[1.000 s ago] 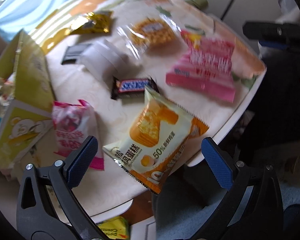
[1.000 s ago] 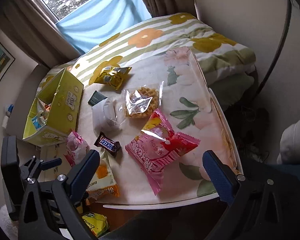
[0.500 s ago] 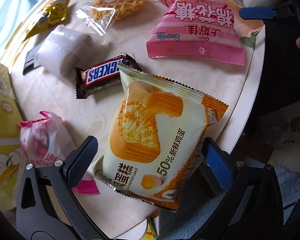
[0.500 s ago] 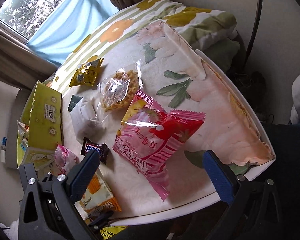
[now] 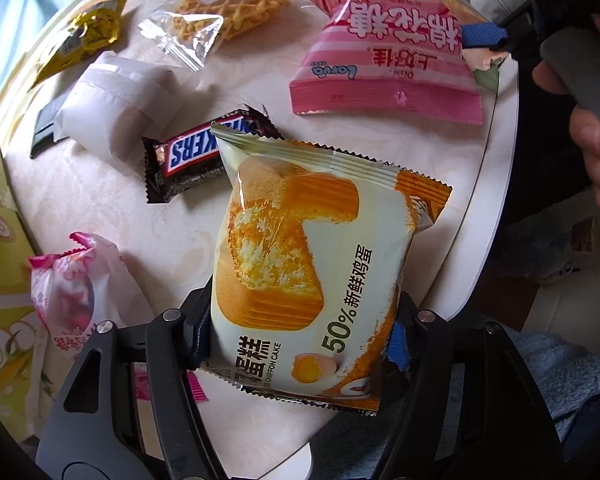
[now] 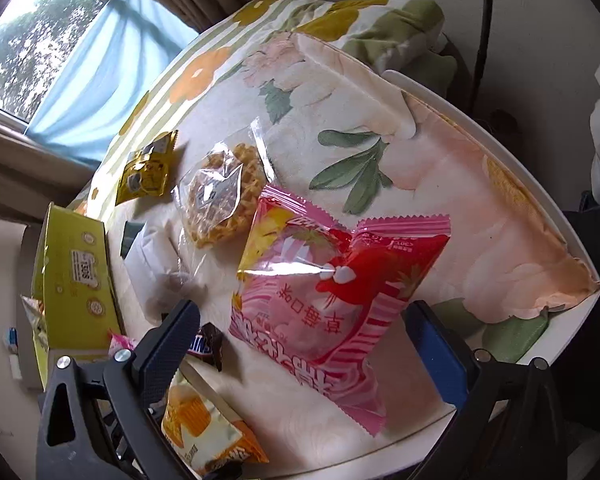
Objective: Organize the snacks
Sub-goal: 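Grasp the orange cake packet with the left tool while the right tool grasps the pink candy bag, then carry both packets over the yellow box and open both tools to drop them, then move the left tool to the pink bag while the right tool approaches the Snickers bar, then grasp the pink bag with the left tool while the right tool grasps the Snickers bar, then carry the pink bag and Snickers bar into the yellow box and open both tools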
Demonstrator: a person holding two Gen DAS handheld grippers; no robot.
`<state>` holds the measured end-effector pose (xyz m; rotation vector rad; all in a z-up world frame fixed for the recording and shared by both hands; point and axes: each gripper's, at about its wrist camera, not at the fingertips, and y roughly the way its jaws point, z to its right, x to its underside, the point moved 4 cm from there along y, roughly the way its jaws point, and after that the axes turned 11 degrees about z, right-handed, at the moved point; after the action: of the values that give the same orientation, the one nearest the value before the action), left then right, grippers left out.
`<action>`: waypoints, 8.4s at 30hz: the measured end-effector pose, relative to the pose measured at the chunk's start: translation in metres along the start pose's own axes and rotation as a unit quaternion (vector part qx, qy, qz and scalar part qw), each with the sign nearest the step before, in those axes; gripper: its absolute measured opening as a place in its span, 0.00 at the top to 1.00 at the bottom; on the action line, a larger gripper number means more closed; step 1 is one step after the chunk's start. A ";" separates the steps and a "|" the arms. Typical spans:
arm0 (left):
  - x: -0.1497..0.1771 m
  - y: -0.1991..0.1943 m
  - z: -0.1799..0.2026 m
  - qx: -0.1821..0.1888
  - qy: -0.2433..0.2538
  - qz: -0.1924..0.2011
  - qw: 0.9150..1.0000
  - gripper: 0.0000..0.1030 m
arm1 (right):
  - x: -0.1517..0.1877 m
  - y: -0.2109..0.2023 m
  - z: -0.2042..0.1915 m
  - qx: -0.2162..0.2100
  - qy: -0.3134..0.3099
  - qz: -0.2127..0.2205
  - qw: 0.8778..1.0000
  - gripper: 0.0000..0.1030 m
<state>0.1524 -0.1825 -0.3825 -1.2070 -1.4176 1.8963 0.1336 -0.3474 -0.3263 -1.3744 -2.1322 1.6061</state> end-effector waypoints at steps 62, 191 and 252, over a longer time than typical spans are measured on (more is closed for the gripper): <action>0.077 -0.307 -0.243 -0.248 -0.395 0.239 0.851 0.40 | 0.000 -0.066 -0.338 -0.266 -0.342 0.026 0.901 0.38; 0.044 -0.036 -0.117 -0.171 -0.226 0.115 0.952 0.26 | 0.084 0.043 -0.110 -0.188 -0.572 -0.060 0.796 0.32; 0.051 -0.276 -0.182 -0.276 -0.415 0.275 0.822 0.52 | 0.020 -0.083 -0.281 -0.294 -0.565 0.051 0.769 0.74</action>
<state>0.2494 0.0460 -0.1581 -1.1474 -2.4056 2.7295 0.2395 -0.1392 -0.1475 -0.5213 -3.5073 2.2655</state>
